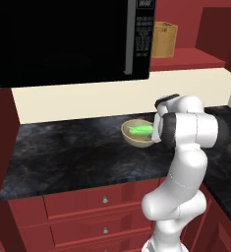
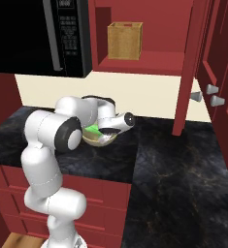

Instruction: Pick the corn from the cabinet and place it in the bowl. Then pick the bowl and place it in the sink. Then turn on the sink facuet.

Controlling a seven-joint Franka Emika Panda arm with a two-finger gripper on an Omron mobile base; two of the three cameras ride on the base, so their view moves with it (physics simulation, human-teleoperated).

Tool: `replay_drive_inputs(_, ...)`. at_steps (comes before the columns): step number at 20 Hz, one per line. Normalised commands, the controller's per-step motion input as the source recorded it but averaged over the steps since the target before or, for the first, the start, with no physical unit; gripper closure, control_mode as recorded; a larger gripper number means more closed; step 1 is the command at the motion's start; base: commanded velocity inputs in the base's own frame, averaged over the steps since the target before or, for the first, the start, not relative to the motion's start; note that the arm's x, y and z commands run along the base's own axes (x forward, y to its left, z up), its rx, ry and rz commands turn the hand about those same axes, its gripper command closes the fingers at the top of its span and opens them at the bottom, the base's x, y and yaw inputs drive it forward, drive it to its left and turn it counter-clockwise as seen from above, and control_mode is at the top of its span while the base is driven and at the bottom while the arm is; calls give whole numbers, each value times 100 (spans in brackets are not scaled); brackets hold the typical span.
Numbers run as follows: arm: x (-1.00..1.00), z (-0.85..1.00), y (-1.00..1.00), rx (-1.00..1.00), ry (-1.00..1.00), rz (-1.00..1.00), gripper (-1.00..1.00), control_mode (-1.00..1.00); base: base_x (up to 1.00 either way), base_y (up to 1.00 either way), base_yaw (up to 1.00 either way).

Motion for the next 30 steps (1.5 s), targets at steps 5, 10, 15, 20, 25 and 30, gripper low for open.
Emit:
replay_drive_inputs(5,37,0,4,-1,-3,0,100,-100,0,0,0)
replay_drive_inputs(10,3,0,0,0,0,0,-100,-100,0,0,0)
replay_drive_inputs(15,0,0,2,0,0,0,-100,-100,0,0,0)
replay_drive_inputs(20,0,0,8,0,0,0,-100,-100,0,0,0)
replay_drive_inputs(25,-18,34,-12,0,0,0,-100,-100,0,0,0)
replay_drive_inputs(30,-29,57,-20,0,18,-17,-100,-100,0,0,0)
